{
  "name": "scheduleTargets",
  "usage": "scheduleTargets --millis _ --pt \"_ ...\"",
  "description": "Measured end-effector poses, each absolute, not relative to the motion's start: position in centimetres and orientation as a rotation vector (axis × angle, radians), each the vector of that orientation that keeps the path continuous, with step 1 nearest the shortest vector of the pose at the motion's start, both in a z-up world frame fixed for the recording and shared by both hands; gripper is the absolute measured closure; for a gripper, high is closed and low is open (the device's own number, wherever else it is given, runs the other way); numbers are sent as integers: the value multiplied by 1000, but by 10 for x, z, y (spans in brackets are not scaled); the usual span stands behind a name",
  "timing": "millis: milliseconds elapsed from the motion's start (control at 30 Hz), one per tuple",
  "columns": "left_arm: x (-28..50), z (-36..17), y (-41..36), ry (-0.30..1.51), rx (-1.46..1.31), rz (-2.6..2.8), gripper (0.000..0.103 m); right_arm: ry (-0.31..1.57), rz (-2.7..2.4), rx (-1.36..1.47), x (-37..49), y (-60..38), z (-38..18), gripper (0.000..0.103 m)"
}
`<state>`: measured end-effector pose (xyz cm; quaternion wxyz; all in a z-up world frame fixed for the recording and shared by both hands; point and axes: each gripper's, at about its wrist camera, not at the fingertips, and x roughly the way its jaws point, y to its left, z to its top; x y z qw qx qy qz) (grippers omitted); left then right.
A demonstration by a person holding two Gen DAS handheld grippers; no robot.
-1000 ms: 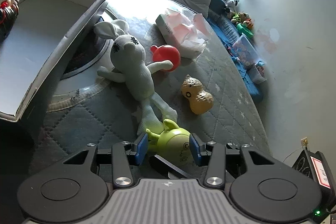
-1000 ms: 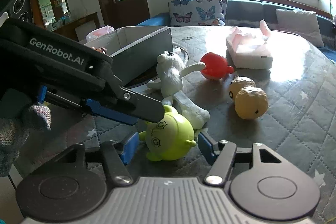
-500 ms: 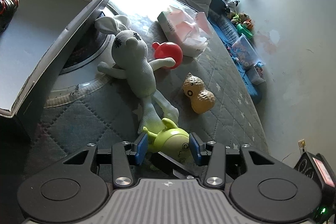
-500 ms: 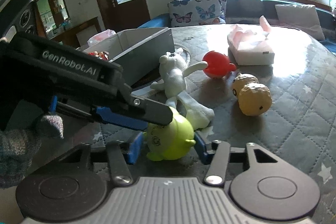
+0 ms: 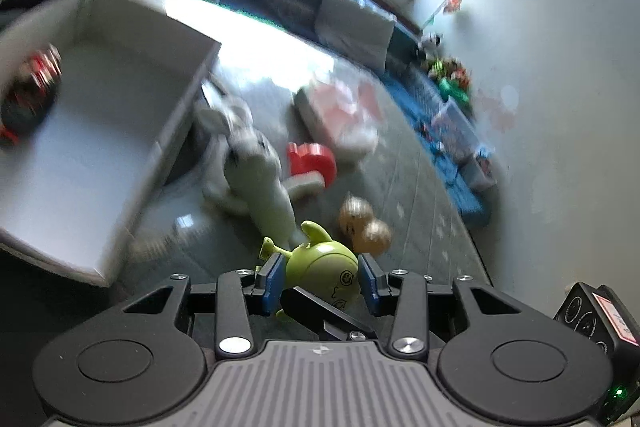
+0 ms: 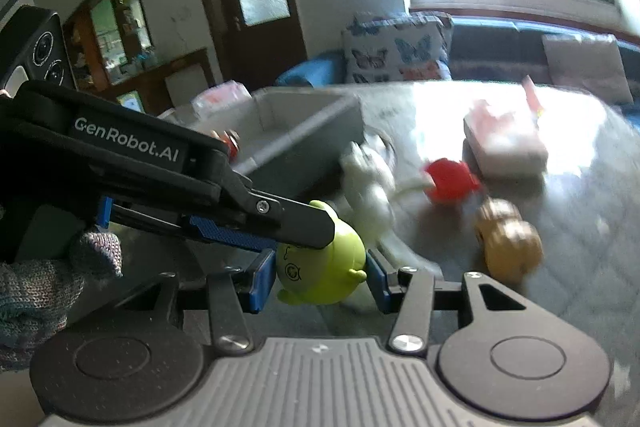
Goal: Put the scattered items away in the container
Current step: 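Carry the green alien toy with the left gripper into the box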
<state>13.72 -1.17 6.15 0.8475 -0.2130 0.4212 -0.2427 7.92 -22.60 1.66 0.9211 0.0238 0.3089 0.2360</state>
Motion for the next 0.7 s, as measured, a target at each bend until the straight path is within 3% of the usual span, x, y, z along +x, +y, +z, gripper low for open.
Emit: scheduleTargets --millis 300,700 --pt "169 100 44 766 -466 -413 60 528 573 1 125 -172 54 54" --pt "234 70 96 811 -525 -309 60 604 652 -46 213 -110 35 54"
